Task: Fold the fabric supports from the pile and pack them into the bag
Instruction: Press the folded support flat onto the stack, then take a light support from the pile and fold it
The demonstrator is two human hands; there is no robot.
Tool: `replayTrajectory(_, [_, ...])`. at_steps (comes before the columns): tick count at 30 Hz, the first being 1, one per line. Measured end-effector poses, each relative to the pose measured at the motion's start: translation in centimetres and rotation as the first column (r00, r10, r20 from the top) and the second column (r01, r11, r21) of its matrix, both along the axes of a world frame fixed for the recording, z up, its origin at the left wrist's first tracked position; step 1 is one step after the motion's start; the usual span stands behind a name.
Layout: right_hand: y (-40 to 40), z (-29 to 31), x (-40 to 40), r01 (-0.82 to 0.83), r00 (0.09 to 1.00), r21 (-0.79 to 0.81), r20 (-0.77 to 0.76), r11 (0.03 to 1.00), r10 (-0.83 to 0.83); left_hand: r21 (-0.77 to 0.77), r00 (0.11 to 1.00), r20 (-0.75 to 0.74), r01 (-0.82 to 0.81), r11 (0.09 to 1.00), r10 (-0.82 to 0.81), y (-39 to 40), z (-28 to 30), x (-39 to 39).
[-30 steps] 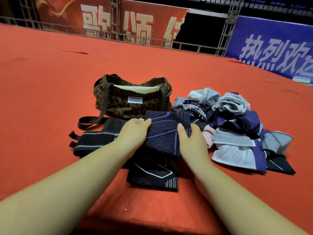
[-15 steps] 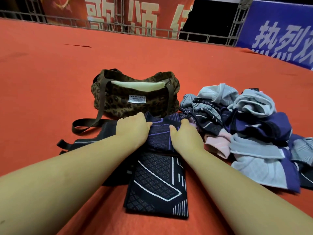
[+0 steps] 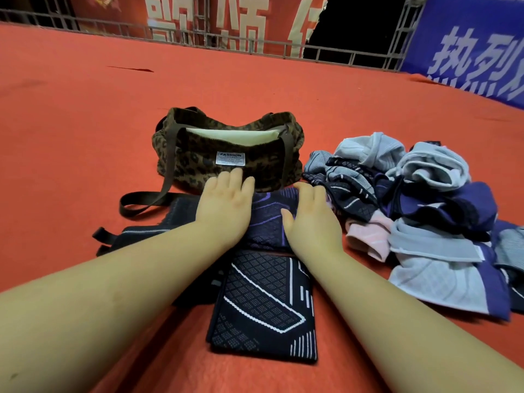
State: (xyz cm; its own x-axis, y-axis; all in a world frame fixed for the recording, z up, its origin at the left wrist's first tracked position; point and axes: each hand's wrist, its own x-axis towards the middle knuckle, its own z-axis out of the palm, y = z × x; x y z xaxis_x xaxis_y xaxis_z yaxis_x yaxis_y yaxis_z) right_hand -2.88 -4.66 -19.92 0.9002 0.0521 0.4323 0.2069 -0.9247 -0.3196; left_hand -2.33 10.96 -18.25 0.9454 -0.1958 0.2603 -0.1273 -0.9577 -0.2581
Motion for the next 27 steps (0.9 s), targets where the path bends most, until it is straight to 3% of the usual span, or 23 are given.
replayTrajectory(1, [-0.1, 0.0, -0.2, -0.076, 0.994, -0.044, 0.077, 0.996, 0.079, 0.104, 0.998, 0.010, 0.064, 0.992, -0.065, 0.2, 0.0, -0.4])
replayTrajectory(3, [-0.5, -0.1, -0.2, -0.184, 0.962, -0.142, 0.175, 0.973, 0.208, 0.176, 0.974, -0.124, 0.210, 0.962, -0.190, 0.5, 0.4, 0.1])
replayTrajectory(4, [-0.8, -0.2, -0.1, -0.220, 0.953, -0.202, 0.164, 0.954, 0.254, 0.183, 0.949, -0.262, 0.227, 0.957, -0.175, 0.7, 0.9, 0.1])
replayTrajectory(7, [-1.5, 0.0, 0.1, -0.307, 0.951, -0.302, -0.141, 0.902, 0.277, 0.144, 0.861, -0.497, 0.205, 0.968, -0.108, 1.3, 2.2, 0.2])
replayTrajectory(9, [-2.1, 0.0, 0.4, -0.349, 0.912, -0.331, -0.336, 0.877, 0.236, 0.118, 0.815, -0.570, 0.201, 0.972, -0.100, 1.8, 2.1, 0.7])
replayTrajectory(11, [-2.2, 0.2, 0.2, -0.372, 0.872, -0.279, -0.432, 0.886, 0.230, 0.105, 0.795, -0.600, 0.185, 0.977, -0.086, 1.9, 2.2, 0.7])
replayTrajectory(15, [-2.0, 0.5, 0.0, -0.379, 0.824, -0.166, -0.508, 0.911, 0.250, 0.160, 0.811, -0.582, 0.180, 0.971, -0.055, 1.5, 2.2, 0.6])
replayTrajectory(19, [-2.3, 1.3, -0.7, -0.352, 0.852, -0.139, -0.457, 0.926, 0.256, 0.179, 0.831, -0.555, 0.166, 0.970, -0.040, 0.7, 3.1, 0.2])
replayTrajectory(23, [-4.2, 2.7, -2.3, -0.294, 0.937, -0.105, -0.226, 0.950, 0.265, -0.058, 0.903, -0.376, 0.200, 0.978, -0.207, -1.6, 3.4, -0.4])
replayTrajectory(27, [-8.1, 4.3, -3.6, -0.172, 0.985, -0.153, -0.044, 0.973, 0.167, -0.269, 0.886, -0.195, 0.365, 0.891, -0.421, -6.3, 3.4, -1.9])
